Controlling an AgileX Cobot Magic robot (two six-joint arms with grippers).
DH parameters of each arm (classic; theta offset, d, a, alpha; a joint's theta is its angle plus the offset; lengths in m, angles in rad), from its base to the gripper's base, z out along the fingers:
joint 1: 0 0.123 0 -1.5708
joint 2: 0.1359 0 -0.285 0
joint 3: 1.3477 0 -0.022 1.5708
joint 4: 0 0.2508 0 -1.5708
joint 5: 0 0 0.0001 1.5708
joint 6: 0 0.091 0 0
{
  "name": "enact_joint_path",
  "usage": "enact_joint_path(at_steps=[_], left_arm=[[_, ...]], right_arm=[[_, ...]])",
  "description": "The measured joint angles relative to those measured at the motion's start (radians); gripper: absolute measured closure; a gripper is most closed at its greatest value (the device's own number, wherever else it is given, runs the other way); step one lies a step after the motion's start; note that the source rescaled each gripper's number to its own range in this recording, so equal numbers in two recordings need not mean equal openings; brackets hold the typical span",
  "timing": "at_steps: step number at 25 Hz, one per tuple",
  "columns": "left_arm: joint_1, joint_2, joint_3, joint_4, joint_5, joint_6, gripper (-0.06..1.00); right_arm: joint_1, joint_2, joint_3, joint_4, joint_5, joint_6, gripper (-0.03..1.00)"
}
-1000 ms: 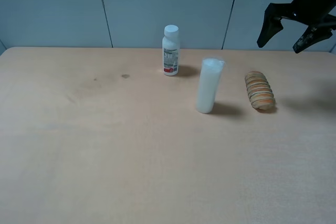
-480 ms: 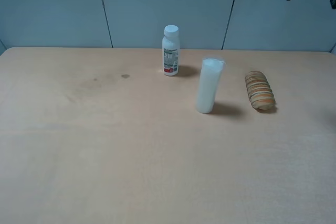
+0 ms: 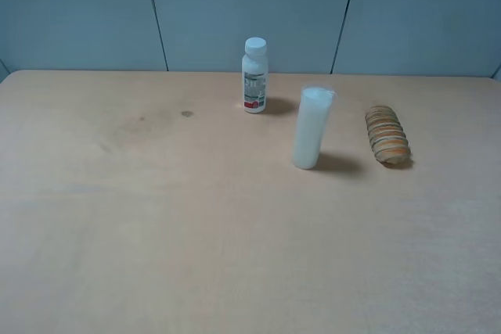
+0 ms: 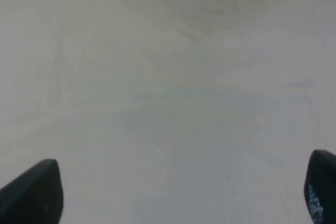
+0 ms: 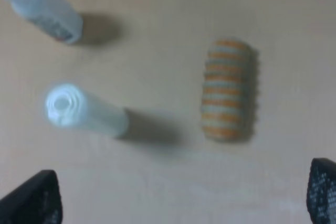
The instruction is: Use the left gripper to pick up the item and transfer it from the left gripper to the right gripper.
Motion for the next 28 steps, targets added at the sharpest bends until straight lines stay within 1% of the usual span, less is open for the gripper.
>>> enact_joint_path(at_steps=[11,20,22,28], left_arm=[[0.000,0.000,0.000,0.000,0.000,0.000,0.06],[0.000,0.000,0.000,-0.002,0.000,0.000,0.06],[0.000,0.000,0.000,-0.002,0.000,0.000,0.06],[0.000,0.000,0.000,-0.002,0.000,0.000,0.06]], right_arm=[[0.000,-0.335,0.270,-0.079,0.001,0.000,-0.03],[0.000,-0.679,0.566,-0.149,0.000,0.000,-0.03],[0.000,-0.771,0.625,-0.159,-0.012,0.000,-0.03],[0.000,-1.007,0.774,-0.161,-0.089,0.003,-0.03]])
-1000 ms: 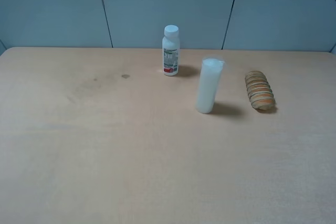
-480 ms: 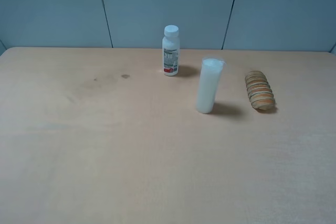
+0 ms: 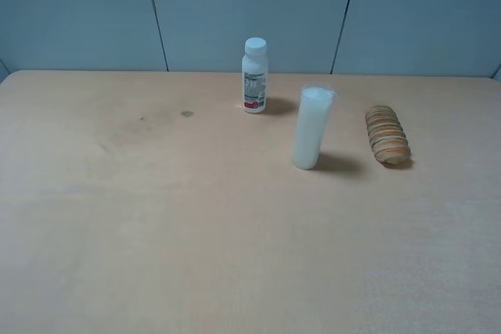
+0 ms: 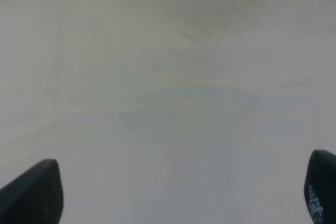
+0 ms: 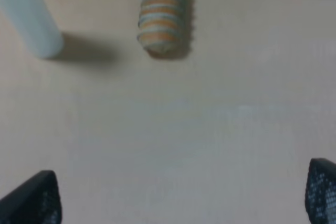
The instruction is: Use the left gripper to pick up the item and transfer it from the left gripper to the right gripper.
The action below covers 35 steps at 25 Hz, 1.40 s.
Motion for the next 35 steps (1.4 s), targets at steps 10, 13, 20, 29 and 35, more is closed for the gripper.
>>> enact_joint_path(at_steps=[10,13,20,29,35], left_arm=[[0.000,0.000,0.000,0.000,0.000,0.000,0.07],[0.000,0.000,0.000,0.000,0.000,0.000,0.07],[0.000,0.000,0.000,0.000,0.000,0.000,0.07],[0.000,0.000,0.000,0.000,0.000,0.000,0.07],[0.000,0.000,0.000,0.000,0.000,0.000,0.07]], right_arm=[[0.000,-0.154,0.092,-0.006,-0.075,0.001,-0.03],[0.000,-0.155,0.101,-0.008,-0.093,0.007,-0.03],[0.000,-0.155,0.101,-0.008,-0.098,0.009,-0.03],[0.000,-0.155,0.101,-0.008,-0.099,0.010,-0.03],[0.000,-0.155,0.101,-0.008,-0.099,0.010,-0.03]])
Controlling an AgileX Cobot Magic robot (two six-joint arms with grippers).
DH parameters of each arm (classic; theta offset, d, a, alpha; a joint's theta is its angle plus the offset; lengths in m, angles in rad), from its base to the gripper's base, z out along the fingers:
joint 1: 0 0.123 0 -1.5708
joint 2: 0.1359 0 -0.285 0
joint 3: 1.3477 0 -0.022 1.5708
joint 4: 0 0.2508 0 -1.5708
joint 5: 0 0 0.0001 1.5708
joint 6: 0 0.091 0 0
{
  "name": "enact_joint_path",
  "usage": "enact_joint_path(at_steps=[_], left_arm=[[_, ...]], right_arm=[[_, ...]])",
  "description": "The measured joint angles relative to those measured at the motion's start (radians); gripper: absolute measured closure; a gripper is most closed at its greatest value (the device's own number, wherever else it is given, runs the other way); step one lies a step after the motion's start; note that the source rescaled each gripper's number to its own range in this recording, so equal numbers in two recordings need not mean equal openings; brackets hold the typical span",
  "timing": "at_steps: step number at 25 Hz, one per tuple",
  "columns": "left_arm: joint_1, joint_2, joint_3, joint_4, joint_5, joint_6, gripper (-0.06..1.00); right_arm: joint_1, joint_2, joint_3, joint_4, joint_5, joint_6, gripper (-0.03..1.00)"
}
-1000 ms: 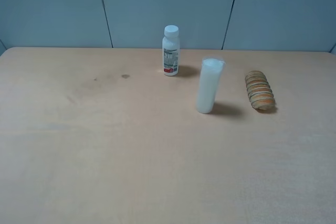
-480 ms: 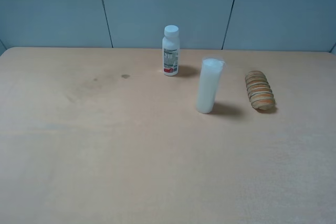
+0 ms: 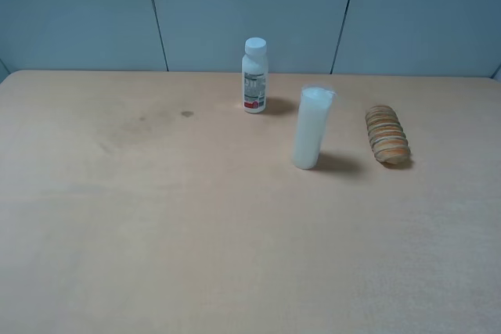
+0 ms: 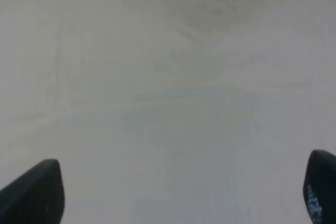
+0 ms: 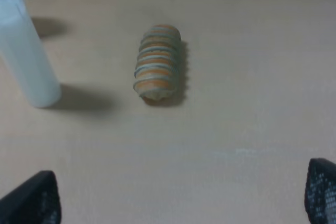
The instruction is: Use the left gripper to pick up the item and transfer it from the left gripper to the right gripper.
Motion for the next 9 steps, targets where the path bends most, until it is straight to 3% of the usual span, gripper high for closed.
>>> enact_joint_path(at_steps=[9], left_arm=[[0.000,0.000,0.000,0.000,0.000,0.000,0.07]], right_arm=[[0.000,0.000,0.000,0.000,0.000,0.001,-0.03]])
